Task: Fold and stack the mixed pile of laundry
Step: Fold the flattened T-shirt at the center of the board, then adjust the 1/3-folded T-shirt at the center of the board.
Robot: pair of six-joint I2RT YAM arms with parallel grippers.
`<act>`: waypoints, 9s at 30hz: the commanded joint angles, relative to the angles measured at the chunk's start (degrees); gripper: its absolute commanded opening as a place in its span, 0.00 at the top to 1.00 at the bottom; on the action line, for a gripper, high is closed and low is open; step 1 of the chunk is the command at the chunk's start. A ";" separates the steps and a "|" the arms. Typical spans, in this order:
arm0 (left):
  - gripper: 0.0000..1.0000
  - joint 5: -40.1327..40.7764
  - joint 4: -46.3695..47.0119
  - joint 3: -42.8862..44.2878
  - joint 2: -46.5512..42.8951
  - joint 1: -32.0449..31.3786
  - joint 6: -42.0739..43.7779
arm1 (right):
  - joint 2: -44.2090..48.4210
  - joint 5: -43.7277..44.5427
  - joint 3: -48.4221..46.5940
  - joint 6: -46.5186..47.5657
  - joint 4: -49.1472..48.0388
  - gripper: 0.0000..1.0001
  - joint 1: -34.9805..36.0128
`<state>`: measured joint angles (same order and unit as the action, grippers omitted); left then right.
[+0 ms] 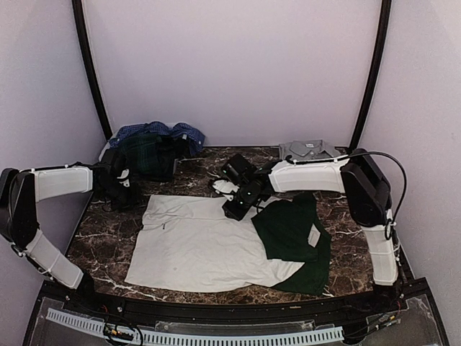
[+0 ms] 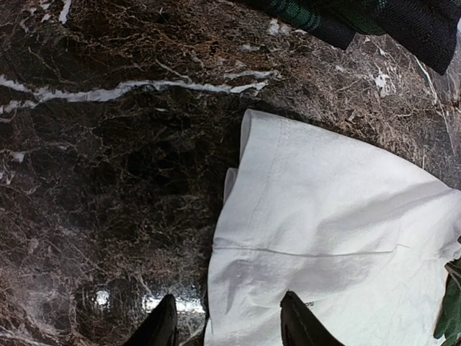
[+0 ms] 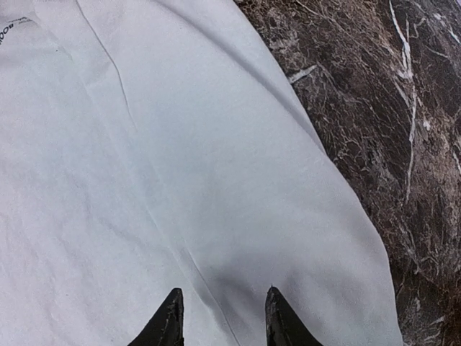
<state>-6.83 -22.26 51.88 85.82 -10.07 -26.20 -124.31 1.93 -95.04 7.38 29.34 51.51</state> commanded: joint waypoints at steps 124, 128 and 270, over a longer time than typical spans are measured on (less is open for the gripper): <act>0.87 -7.13 12.34 3.16 13.65 -0.10 -1.51 | 28.67 -9.38 40.21 -22.12 2.52 0.46 -3.52; 0.99 -5.26 10.30 6.10 13.90 -0.04 -0.43 | 26.86 -9.58 40.40 -22.03 3.16 0.48 -3.43; 0.53 -7.80 29.00 26.27 35.71 -45.13 -22.33 | 44.51 -25.23 49.02 -25.21 -5.24 0.50 -31.84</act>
<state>-17.28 10.31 75.85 122.54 -54.94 -48.23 -78.59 -20.86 -46.70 -17.32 27.18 19.73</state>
